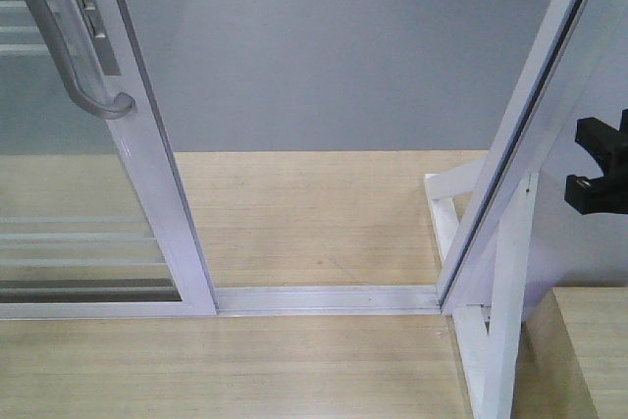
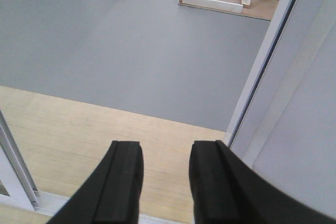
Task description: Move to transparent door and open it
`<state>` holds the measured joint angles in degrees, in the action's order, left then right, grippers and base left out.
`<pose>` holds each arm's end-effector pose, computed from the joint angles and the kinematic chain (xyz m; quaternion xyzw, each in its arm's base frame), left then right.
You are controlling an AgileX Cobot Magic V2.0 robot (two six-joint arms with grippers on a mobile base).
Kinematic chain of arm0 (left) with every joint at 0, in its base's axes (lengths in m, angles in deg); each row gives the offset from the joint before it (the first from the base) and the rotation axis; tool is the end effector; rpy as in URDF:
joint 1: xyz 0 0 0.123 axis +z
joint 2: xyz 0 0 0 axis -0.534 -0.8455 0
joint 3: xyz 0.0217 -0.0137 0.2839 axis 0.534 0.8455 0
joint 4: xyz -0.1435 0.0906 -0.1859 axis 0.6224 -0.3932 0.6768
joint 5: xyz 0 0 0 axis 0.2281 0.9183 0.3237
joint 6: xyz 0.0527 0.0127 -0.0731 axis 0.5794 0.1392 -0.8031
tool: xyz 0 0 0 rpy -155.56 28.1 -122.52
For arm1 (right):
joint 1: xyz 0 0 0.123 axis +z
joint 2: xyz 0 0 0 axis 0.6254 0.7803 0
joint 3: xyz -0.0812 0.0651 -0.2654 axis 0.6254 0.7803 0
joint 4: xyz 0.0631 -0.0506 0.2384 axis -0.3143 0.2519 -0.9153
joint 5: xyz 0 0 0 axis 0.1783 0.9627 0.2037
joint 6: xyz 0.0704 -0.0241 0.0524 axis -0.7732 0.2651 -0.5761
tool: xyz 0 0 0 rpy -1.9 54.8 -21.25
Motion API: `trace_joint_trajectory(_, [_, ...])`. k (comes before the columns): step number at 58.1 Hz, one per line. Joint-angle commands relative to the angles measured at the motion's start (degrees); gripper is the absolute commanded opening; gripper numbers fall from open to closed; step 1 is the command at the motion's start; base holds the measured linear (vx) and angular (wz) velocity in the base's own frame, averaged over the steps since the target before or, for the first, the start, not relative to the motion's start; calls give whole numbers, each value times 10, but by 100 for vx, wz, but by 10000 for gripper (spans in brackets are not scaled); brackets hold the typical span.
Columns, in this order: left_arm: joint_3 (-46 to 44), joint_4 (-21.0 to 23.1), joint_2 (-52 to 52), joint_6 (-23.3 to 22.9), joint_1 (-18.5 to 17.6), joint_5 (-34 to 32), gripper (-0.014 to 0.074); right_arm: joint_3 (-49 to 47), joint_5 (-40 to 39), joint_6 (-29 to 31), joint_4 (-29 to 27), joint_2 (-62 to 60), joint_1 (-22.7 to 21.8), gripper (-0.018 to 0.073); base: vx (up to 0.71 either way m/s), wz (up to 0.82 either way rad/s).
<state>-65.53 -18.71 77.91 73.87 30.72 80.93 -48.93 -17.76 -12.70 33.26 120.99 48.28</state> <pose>0.0657 -0.0027 0.2580 -0.0121 0.6984 -0.0392 0.7146 0.1606 0.0259 0.3124 -0.1069 0.8181 0.0129 0.5648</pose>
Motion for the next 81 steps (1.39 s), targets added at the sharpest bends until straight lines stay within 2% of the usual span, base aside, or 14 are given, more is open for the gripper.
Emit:
trace_joint_trajectory(1, [35, -17, 33, 27, -2, -97, -6, -16, -43, 3, 4, -3, -2, 307, 0, 0])
trace_joint_trajectory(5, [72, -40, 65, 27, -2, -113, -6, -16, -43, 3, 4, -3, -2, 307, 0, 0])
trace_joint_trajectory(14, [139, -43, 110, 22, -2, -129, -6, -16, -43, 3, 4, -3, -2, 307, 0, 0])
trace_joint_trajectory(18, [138, -43, 108, 22, -2, -102, -6, -16, -42, 3, 4, -3, -2, 307, 0, 0])
trace_joint_trajectory(28, [138, -31, 108, 22, -2, -97, -6, -16, -41, 3, 4, -3, -2, 307, 0, 0])
trace_joint_trajectory(72, [138, -33, 108, 22, -2, -97, -6, -16, -41, 4, 10, -12, -3, 305, 0, 0])
trace_joint_trajectory(81, [138, -33, 108, 22, -2, -97, -6, -6, -38, 4, 44, -62, -4, 226, 0, 0])
